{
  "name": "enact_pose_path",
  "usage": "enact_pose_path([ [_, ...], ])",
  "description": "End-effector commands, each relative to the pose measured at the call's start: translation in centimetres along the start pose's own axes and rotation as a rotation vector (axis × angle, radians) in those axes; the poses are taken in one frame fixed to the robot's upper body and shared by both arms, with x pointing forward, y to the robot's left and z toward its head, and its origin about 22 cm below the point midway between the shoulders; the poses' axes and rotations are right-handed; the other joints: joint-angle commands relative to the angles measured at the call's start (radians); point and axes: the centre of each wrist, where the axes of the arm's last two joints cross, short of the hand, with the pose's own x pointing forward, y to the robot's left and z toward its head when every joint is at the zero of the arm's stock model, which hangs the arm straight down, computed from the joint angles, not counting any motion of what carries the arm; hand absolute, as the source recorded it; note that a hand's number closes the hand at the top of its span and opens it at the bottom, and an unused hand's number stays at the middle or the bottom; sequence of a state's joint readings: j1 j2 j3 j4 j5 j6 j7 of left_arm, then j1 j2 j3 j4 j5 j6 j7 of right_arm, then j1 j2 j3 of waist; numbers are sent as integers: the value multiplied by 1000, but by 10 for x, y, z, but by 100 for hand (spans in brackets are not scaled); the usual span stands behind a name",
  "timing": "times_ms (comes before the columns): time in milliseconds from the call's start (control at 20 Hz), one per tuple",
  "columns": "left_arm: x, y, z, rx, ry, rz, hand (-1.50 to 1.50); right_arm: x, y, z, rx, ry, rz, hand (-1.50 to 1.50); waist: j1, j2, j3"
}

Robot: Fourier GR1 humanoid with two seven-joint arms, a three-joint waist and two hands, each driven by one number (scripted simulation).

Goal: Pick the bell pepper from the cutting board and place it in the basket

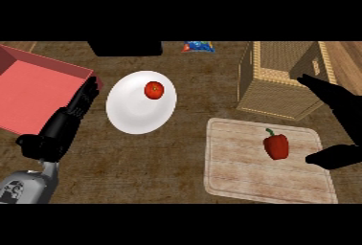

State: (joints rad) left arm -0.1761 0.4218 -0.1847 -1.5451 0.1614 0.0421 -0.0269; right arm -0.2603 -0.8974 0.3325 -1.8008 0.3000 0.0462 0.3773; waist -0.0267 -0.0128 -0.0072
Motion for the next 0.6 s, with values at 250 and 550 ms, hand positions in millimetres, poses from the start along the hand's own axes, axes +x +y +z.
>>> enact_pose_path([
  [250,4,2,2,-13,-12,14,0,34,-69,31,293,84,54,-150,17,9,6],
  [550,10,3,3,-7,-21,3,0,17,-76,60,263,116,21,-150,16,10,7],
])
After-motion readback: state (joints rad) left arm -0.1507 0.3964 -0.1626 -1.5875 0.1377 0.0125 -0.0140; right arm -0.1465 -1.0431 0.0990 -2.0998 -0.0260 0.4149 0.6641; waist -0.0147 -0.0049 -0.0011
